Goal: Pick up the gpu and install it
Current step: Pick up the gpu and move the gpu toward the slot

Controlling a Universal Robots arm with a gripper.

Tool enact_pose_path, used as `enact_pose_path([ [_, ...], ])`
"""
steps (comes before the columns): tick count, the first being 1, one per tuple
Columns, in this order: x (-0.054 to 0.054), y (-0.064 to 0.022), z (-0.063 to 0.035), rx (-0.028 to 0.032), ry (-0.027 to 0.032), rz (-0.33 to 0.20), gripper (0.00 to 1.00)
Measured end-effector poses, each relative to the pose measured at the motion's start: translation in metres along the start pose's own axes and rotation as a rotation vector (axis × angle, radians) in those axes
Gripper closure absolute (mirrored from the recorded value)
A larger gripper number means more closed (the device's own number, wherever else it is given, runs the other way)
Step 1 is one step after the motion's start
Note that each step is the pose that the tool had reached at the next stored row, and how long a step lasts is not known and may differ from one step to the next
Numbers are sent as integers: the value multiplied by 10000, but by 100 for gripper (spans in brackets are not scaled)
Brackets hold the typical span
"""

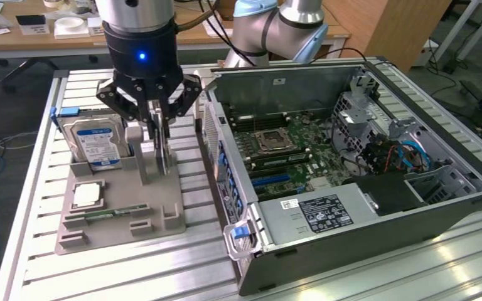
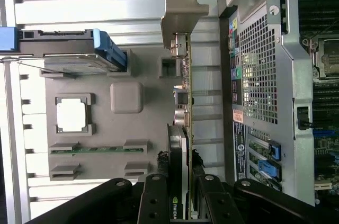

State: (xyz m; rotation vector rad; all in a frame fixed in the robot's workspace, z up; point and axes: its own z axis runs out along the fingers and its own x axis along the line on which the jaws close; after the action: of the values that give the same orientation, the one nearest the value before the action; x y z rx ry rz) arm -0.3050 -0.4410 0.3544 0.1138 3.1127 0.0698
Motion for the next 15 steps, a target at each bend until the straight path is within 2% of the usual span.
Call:
enact_pose_path([
  [15,-7,13,-289,0,1,0,73],
])
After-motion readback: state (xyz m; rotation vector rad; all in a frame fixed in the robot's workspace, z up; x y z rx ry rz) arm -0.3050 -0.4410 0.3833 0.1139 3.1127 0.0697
